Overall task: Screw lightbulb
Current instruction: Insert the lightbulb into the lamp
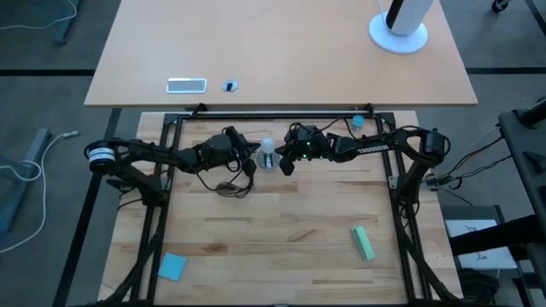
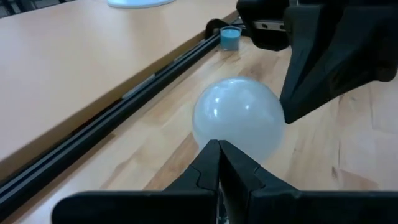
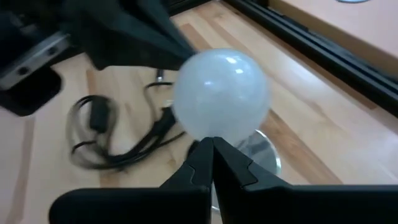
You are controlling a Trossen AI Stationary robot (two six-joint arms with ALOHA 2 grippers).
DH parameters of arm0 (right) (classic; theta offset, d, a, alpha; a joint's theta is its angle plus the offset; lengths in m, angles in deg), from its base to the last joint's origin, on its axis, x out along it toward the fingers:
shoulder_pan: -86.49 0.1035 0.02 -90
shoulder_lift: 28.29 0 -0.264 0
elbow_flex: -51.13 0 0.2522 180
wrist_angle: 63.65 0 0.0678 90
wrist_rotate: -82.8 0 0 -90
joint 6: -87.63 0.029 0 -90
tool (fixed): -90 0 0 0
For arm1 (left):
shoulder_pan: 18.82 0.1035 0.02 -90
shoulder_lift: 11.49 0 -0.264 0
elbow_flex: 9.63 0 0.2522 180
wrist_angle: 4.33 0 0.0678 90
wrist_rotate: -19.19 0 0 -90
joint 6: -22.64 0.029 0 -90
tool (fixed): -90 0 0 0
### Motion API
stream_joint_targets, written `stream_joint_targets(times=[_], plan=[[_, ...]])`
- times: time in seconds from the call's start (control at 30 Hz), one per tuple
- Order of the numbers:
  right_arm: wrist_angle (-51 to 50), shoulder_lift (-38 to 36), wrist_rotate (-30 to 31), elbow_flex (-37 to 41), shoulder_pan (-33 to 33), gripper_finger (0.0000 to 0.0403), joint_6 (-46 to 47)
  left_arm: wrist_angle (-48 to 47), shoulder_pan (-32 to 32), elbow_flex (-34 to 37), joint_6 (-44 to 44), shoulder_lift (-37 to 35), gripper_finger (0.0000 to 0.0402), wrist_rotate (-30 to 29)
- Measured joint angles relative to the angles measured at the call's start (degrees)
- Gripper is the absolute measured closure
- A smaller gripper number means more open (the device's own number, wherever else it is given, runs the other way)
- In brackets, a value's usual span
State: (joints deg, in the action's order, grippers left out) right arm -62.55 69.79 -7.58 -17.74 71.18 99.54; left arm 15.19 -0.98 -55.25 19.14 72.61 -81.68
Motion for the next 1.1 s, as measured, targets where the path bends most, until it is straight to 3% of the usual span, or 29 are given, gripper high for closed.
stream_joint_targets(times=[0.27, 0.57, 0.83, 0.97, 1.1], plan=[[-0.3, -0.1, 0.7, 0.0, 0.4, 0.0403, -0.2, -0.7, -0.2, 0.1, -0.5, 0.1, 0.0402, 1.4], [-8.6, -5.0, 2.5, 0.0, 0.4, 0.0403, -4.1, -9.5, -1.7, 1.7, -1.7, -3.0, 0.0401, 1.8], [-0.6, -3.2, 4.5, 2.8, -0.7, 0.0403, -9.1, 10.1, -2.0, 8.8, -1.5, -0.7, 0.0401, 0.7], [6.3, -3.2, 4.6, 5.4, -1.0, 0.0403, -9.2, 11.1, -2.0, 9.3, -1.6, 2.3, 0.0386, -0.6], [7.7, -3.2, 4.4, 6.4, -0.9, 0.0403, -9.1, 11.5, -2.0, 6.8, -1.6, 6.8, 0.0339, -0.6]])
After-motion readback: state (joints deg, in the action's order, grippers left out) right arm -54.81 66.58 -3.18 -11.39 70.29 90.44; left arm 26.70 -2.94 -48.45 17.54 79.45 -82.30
